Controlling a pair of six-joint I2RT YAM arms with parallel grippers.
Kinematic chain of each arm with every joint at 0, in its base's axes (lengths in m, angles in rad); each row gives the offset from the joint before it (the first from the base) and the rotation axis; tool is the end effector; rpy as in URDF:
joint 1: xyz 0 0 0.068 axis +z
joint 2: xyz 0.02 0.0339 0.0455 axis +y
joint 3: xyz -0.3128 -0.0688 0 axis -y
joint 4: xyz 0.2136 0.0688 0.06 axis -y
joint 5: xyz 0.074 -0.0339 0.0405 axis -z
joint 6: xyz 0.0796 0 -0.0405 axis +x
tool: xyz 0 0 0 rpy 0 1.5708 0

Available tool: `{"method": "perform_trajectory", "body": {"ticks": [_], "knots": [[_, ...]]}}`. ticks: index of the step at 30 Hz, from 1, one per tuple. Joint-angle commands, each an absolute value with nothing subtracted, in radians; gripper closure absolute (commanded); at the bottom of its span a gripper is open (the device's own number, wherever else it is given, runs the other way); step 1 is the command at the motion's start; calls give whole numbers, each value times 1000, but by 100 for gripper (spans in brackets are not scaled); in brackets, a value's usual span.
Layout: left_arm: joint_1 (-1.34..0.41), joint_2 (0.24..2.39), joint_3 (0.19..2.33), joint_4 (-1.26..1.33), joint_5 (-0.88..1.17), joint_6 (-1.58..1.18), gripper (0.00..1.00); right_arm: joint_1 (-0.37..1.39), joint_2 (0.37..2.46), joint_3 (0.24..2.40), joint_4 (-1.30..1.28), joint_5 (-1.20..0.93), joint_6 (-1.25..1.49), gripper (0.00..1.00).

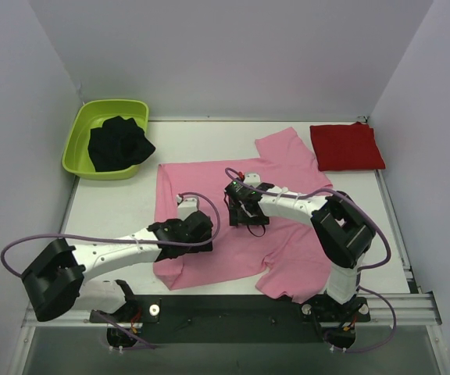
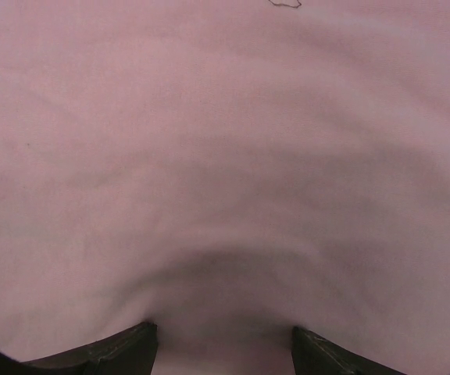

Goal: Fold and stack the t-shirts

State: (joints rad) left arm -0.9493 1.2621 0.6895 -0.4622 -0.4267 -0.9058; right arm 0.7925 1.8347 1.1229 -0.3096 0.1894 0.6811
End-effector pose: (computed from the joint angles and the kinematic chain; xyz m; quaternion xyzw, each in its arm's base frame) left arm 0.1501 -0.1530 0.2203 -0.0356 0.9434 -0.0846 0.3186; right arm 0.2789 0.2615 0.1916 -0.0277 0.9581 0.1140 0.2612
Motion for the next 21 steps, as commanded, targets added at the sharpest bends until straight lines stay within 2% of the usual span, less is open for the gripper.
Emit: {"method": "perform_trajectory", "body": {"ticks": [1, 21], "knots": [[-982, 1316, 690, -362, -394, -927, 15, 804, 1898, 1088, -371, 227, 684, 31], [-974, 1286, 561, -413, -431, -977, 15, 804, 1907, 1069, -353, 209, 686, 31]]}}
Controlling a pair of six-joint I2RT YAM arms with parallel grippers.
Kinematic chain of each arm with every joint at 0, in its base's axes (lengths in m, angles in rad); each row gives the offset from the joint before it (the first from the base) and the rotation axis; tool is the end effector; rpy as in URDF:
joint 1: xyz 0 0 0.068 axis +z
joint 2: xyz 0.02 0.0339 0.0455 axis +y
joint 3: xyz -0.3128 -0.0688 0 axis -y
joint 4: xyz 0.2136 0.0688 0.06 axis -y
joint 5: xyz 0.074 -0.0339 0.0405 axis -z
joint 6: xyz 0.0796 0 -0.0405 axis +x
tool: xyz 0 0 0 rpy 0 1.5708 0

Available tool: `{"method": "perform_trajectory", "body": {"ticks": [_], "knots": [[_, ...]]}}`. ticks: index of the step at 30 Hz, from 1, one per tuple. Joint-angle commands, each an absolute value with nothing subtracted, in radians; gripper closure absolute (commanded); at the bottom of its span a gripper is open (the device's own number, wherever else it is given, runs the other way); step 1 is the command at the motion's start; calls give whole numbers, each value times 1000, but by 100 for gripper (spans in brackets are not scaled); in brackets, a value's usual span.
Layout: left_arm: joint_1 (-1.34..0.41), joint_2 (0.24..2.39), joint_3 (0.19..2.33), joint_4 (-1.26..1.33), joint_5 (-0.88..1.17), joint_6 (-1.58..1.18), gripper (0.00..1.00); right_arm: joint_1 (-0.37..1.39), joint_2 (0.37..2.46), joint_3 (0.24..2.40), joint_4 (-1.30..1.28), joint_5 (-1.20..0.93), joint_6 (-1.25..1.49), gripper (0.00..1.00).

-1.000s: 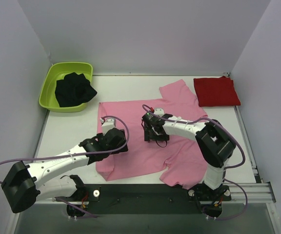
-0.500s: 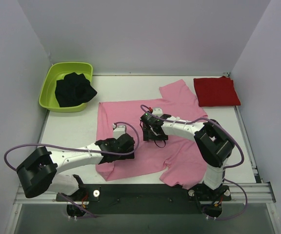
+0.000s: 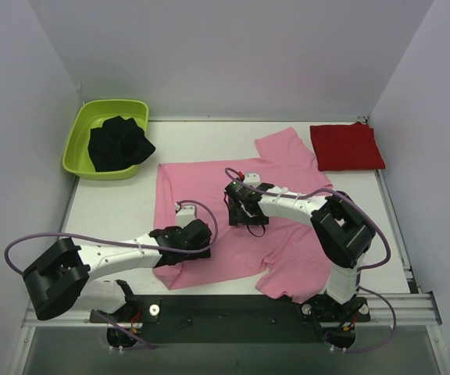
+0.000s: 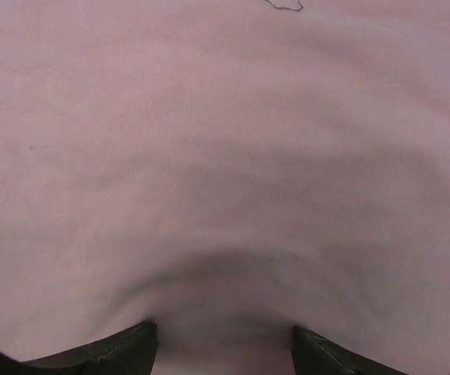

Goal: Fold and stack the t-shirts

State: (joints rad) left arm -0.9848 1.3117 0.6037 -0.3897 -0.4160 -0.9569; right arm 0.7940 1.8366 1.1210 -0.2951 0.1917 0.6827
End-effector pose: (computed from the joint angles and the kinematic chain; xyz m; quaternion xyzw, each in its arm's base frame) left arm 0.1418 -0.1555 0.1918 -0.0351 0.9518 -0.0759 0.2952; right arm 0.2797 0.2629 0.1916 -0.0268 0.9566 0.1172 0.2654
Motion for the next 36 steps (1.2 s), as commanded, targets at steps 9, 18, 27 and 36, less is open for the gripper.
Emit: {"method": "perform_trajectory", "body": {"ticks": [9, 18, 27, 36], "knots": [[-936, 1171, 515, -488, -460, -974, 15, 805, 1916, 1065, -342, 195, 687, 32], [-876, 1000, 528, -633, -505, -950, 14, 811, 1928, 1069, -336, 189, 689, 32], [-813, 859, 552, -692, -451, -911, 14, 813, 1925, 1066, -336, 189, 684, 32], [-958, 1035, 614, -557, -397, -925, 16, 815, 1931, 1063, -333, 187, 686, 32]]}}
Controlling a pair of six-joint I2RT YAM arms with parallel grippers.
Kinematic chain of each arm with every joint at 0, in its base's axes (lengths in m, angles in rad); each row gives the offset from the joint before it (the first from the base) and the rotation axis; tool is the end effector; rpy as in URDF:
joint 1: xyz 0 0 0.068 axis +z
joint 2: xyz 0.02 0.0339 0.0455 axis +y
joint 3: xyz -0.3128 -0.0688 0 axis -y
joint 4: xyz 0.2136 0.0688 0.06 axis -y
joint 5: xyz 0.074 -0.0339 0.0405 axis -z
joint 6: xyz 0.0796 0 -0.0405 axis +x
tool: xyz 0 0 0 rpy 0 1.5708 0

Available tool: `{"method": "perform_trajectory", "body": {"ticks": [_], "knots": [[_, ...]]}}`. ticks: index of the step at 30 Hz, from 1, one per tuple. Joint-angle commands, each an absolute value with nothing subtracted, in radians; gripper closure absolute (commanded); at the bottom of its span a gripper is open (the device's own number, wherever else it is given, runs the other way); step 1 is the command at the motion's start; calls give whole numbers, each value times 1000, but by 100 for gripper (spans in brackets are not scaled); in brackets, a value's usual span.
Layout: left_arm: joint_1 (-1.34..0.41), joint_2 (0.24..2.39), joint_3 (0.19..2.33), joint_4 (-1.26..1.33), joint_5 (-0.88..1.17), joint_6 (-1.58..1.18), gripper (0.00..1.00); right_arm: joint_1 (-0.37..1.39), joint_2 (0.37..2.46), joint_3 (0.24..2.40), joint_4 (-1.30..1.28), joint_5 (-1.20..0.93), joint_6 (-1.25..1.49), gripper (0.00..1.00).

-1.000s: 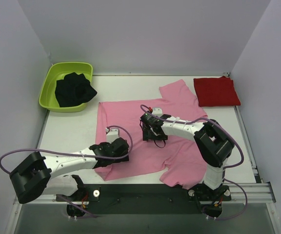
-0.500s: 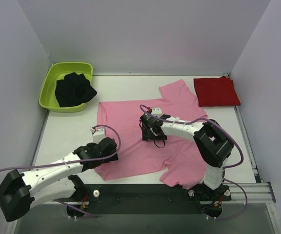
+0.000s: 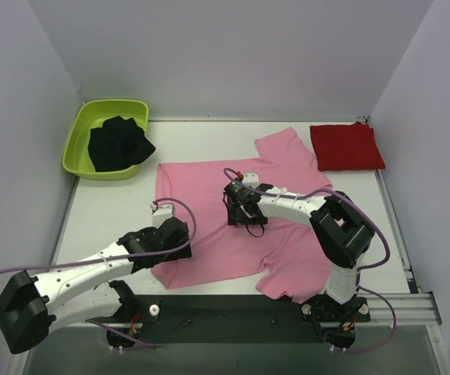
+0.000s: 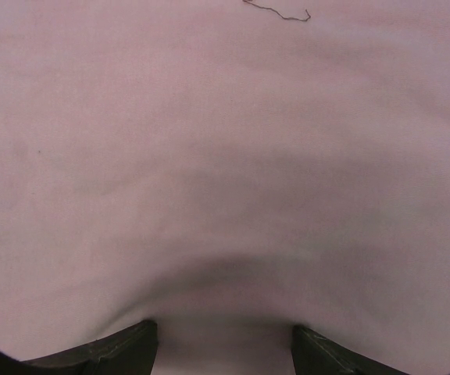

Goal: Fold and stack the t-shirts

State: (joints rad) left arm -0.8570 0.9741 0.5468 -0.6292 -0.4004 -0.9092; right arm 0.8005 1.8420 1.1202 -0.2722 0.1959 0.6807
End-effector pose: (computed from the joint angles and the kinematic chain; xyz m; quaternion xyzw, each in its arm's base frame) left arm 0.1125 -0.0825 0.2101 -0.0753 0.9462 -0.0705 0.3068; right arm 0.2804 0.2668 0.1913 -0.0294 0.9541 0.1218 0.2722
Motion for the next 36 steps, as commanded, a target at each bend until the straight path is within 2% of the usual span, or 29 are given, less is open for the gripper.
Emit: {"method": "perform_trajectory", "body": {"ticks": [1, 7, 20, 29, 36], "knots": [[-977, 1067, 623, -551, -400, -937, 16, 816, 1933, 1063, -333, 187, 687, 32], [-1057, 1150, 650, -525, -402, -968, 16, 816, 1939, 1065, -331, 186, 683, 32], [-1062, 1206, 574, -523, -359, -1028, 16, 816, 1947, 1071, -331, 183, 681, 32], [-1060, 1121, 538, -620, -413, -1094, 16, 818, 1953, 1062, -321, 170, 681, 32], [-1049, 922, 505, -776, -486, -1213, 16, 818, 1951, 1057, -316, 167, 680, 32]]}}
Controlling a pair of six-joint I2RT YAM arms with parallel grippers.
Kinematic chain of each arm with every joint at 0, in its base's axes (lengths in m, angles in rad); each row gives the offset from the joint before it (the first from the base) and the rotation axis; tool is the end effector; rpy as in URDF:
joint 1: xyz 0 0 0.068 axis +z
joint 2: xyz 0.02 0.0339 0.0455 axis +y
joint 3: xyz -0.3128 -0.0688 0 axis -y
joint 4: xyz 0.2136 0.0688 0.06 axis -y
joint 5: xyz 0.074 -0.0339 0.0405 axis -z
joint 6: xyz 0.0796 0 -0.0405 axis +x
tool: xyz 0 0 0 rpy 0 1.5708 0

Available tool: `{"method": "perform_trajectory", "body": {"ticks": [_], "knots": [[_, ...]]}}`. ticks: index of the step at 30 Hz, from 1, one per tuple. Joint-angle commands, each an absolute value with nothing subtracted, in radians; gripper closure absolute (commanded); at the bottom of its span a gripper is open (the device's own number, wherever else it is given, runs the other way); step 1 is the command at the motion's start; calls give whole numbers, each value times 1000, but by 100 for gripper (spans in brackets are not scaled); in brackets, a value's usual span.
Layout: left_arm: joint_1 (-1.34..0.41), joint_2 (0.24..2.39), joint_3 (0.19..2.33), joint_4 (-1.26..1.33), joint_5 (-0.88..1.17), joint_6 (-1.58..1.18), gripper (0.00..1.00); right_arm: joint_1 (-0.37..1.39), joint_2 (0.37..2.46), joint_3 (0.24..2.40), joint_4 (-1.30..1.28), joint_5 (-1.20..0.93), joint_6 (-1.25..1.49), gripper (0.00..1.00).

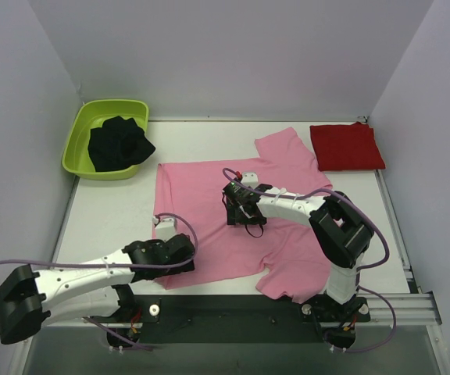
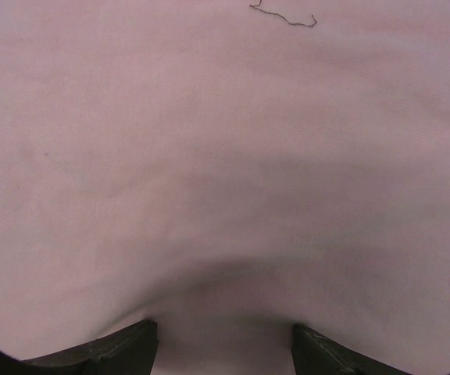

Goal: Fold and stack the t-shirts

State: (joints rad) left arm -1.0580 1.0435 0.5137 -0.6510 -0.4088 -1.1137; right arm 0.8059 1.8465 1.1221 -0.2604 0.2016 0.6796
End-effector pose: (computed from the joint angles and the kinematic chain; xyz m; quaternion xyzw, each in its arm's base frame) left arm 0.0929 -0.1005 0.1916 -0.0661 0.9592 -0.0750 0.2646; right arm 0.2808 0.2696 0.1912 -0.0311 0.9525 0.1234 0.2768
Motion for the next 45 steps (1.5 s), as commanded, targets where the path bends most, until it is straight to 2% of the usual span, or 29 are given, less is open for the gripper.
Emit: {"method": "perform_trajectory", "body": {"ticks": [1, 7, 11, 20, 27, 45], "knots": [[-1042, 893, 505, -826, -495, -1229, 15, 816, 1951, 1057, -314, 167, 680, 32], [-1028, 626, 529, -1061, -612, -1362, 14, 816, 1948, 1054, -313, 164, 677, 32], [-1025, 548, 538, -1010, -583, -1313, 14, 818, 1944, 1051, -313, 166, 678, 32], [-1054, 902, 607, -738, -433, -1108, 15, 818, 1942, 1045, -308, 166, 681, 32], [-1098, 1138, 618, -595, -365, -1075, 15, 818, 1945, 1043, -308, 164, 678, 32], [-1164, 1289, 649, -544, -362, -1095, 16, 816, 1954, 1048, -307, 161, 670, 32]]}}
